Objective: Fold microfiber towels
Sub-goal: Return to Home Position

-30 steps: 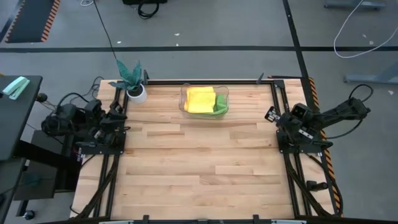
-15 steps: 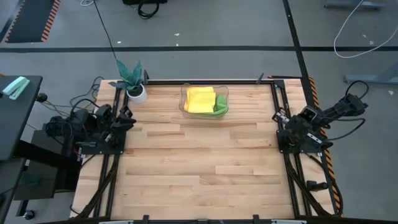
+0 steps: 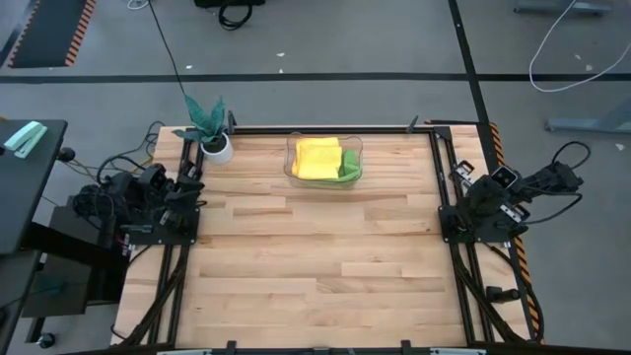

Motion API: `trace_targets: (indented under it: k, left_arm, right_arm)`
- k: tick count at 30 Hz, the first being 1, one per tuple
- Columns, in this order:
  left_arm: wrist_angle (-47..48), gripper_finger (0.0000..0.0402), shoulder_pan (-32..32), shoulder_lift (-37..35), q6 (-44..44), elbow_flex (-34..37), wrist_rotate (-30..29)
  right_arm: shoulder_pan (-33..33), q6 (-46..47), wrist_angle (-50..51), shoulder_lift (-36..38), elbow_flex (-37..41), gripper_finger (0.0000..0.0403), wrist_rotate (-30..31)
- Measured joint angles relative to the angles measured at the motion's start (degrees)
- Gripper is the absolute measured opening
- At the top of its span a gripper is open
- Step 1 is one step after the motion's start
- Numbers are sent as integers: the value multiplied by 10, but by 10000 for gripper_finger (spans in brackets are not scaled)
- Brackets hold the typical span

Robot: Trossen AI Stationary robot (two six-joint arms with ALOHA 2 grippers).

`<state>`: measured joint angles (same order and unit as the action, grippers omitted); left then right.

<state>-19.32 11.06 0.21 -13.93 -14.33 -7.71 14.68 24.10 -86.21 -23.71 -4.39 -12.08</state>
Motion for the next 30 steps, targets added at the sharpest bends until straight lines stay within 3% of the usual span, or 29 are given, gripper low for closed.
trace_targets:
  k: [10,19,24,30]
  left_arm:
    - [-69,107,0,0,47,0,-2]
    - [-65,107,0,1,54,3,-2]
    - [-80,107,0,1,31,48,-2]
    - [-214,107,0,1,18,131,-2]
  right_arm:
    - [-40,-7,-8,97,24,18,-21]
    - [-61,7,-8,151,25,18,-79]
    - [-72,44,35,151,25,18,-113]
    - [-75,47,114,151,25,18,-114]
